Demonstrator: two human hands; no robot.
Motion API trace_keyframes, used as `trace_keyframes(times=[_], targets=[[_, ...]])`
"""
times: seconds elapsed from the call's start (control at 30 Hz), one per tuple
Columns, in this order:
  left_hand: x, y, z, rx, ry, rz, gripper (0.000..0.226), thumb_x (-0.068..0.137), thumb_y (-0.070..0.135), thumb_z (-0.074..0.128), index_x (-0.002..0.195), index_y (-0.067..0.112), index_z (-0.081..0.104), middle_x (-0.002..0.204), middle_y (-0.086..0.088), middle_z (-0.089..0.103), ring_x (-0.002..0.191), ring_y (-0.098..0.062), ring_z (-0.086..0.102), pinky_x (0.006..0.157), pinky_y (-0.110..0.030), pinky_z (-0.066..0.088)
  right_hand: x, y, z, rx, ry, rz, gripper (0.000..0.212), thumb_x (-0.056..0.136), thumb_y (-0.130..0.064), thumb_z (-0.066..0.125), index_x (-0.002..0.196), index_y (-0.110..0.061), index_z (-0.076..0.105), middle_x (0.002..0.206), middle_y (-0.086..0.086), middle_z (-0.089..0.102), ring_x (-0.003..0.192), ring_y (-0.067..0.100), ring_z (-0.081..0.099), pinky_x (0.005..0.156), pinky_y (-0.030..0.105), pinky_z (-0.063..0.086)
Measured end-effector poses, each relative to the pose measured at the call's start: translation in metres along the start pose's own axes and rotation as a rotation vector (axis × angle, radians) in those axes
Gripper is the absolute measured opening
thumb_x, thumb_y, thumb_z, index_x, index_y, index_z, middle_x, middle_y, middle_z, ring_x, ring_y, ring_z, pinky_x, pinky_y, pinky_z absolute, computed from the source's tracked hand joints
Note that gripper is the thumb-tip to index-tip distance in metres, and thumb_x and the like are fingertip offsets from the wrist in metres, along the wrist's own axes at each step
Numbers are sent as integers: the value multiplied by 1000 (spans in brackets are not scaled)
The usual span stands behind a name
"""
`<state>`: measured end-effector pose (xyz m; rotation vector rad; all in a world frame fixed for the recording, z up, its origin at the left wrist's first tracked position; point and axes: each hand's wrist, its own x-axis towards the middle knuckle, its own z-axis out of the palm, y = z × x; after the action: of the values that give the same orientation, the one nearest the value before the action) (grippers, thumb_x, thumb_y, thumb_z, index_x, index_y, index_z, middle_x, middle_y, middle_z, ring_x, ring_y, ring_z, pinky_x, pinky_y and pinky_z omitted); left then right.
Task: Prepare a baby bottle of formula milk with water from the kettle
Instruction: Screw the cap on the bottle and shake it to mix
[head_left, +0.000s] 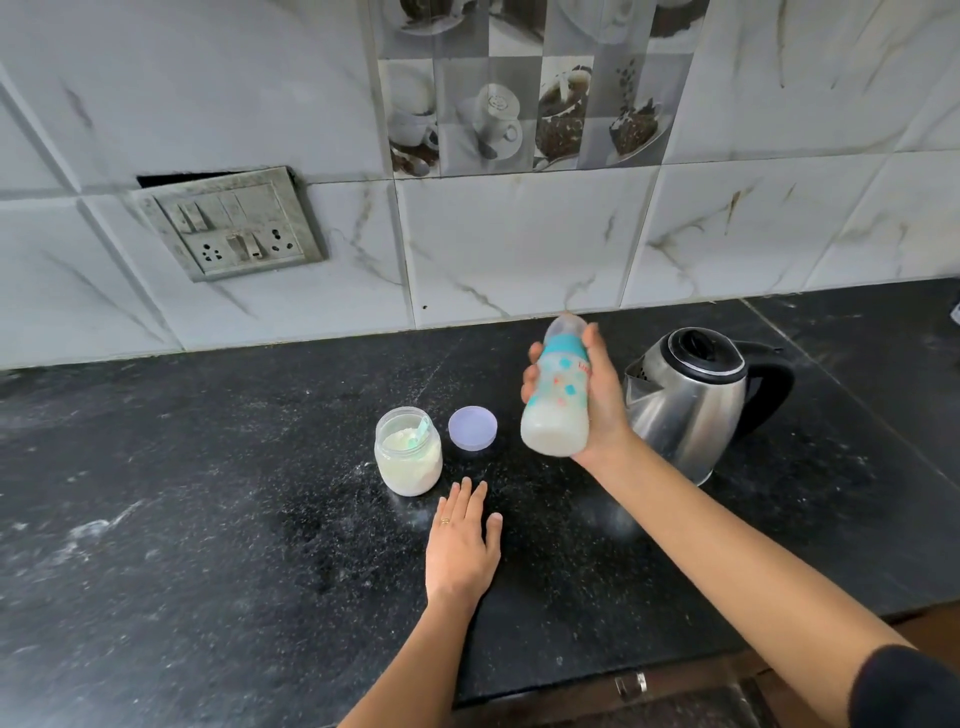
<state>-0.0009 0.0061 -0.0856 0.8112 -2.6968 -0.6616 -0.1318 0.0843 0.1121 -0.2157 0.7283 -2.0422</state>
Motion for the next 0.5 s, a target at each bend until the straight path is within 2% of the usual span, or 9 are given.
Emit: trace_keyframes(times=[0.07,0.1,0.17,0.23,0.3,0.37,0.43,0.5], targets=[[0,1,-1,8,0,-2,55,100,43,23,150,21,26,159,1,19,147,-10,8,115,-21,-8,-4,7,-6,-115,-77,47,43,82,-53,56,102,-15,63,82,6,62,56,19,60,51,28,52],[0,1,0,9,-1,-5,54,101,42,25,150,21,25,159,2,19,147,-10,7,115,-21,-8,-7,9,-8,-201,-101,35,41,85,-52,51,114,-22,57,84,7,61,56,21,60,52,29,51],[0,0,0,9,-1,-11,53,102,41,28,151,21,25,159,2,17,147,-9,6,115,-21,-8,-3,4,-8,-254,-120,-41,42,85,-51,52,123,-32,47,84,9,62,56,23,60,53,30,51],[1,1,0,8,2,-7,52,102,41,28,151,22,25,159,2,17,147,-9,6,115,-21,-8,6,-7,-2,-188,-64,-116,56,73,-54,70,118,-27,50,79,6,63,54,22,60,52,29,51],[0,1,0,7,2,-9,52,102,41,28,150,22,25,159,2,18,147,-10,7,115,-20,-8,8,-10,-1,-140,-84,-69,63,56,-57,82,102,-17,64,76,4,64,54,19,61,51,27,52],[0,1,0,10,-3,-11,53,102,41,28,150,22,25,159,3,18,147,-9,7,115,-21,-8,2,1,-5,-150,-187,-2,56,64,-54,77,108,-23,62,80,6,63,55,20,61,52,28,52],[0,1,1,6,4,-13,52,101,41,29,150,22,26,159,3,19,147,-9,7,116,-21,-7,-5,7,-4,-154,-243,-15,47,73,-52,70,113,-30,60,84,7,63,58,21,62,53,29,53],[0,1,0,-1,11,-12,52,101,41,30,150,22,27,158,2,20,147,-10,8,117,-22,-6,2,1,-2,-94,-221,-14,47,62,-53,79,95,-21,71,79,4,64,57,18,62,52,27,53]])
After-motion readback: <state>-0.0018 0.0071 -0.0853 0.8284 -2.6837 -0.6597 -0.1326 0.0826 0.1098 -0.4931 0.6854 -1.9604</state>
